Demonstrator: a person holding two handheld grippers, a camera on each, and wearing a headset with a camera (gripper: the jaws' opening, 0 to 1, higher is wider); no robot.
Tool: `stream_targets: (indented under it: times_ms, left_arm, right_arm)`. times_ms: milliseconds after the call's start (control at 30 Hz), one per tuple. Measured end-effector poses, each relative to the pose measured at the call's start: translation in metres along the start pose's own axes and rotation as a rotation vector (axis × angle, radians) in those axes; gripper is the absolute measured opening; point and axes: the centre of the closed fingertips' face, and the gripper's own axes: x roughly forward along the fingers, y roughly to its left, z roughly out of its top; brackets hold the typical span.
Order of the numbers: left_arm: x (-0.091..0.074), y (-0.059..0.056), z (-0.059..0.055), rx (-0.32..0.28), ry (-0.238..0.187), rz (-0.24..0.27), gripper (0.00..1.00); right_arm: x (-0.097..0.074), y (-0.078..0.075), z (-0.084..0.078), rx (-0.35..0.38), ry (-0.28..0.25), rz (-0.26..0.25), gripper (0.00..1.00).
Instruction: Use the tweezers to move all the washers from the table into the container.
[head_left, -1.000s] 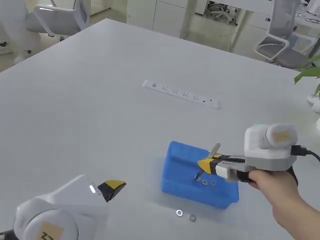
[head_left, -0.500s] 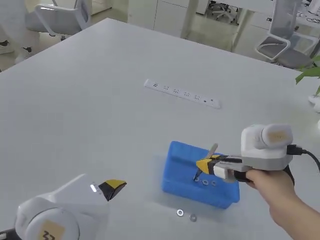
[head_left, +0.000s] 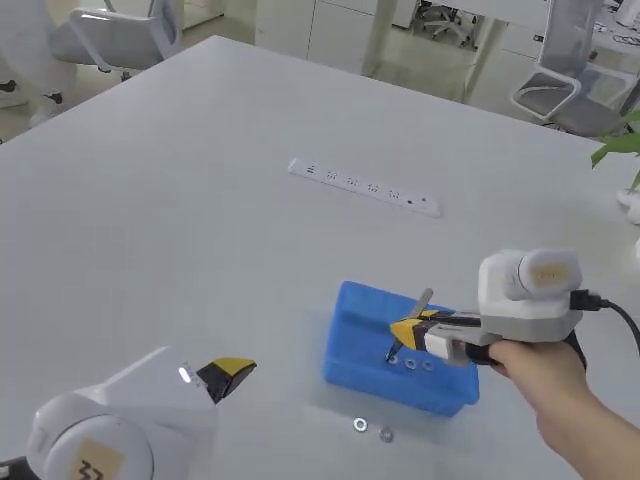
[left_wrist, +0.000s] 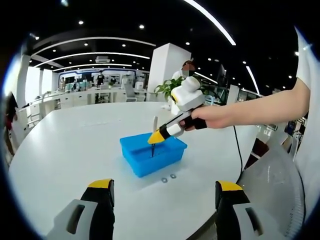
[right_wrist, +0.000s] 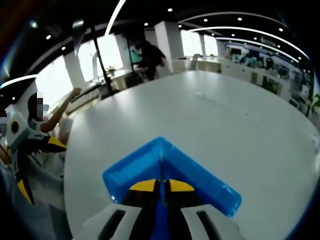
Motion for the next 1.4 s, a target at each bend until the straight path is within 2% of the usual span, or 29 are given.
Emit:
stream_targets:
  times_ms: [233, 567, 1033, 1400]
  left_arm:
    - [0.0, 0.0, -0.001, 0.007, 0.006, 0.001, 0.83]
    - [0.001, -0.001, -0.003, 0.012, 0.013, -0.001, 0.83]
    - [0.001, -0.003, -0.005, 0.018, 0.026, -0.009, 0.83]
    - [0.003, -0.005, -0.007, 0.022, 0.032, -0.018, 0.82]
  right_arm:
    - [-0.004, 0.001, 0.003, 0.0, -0.014, 0.001, 0.04]
    - [-0.018, 0.007, 0.012, -0.007, -0.052, 0.003, 0.04]
    - [-0.042, 0.029, 0.027, -0.009, -0.123, 0.011, 0.04]
    - [-0.056, 0.046, 0.023, 0.005, -0.149, 0.026, 0.04]
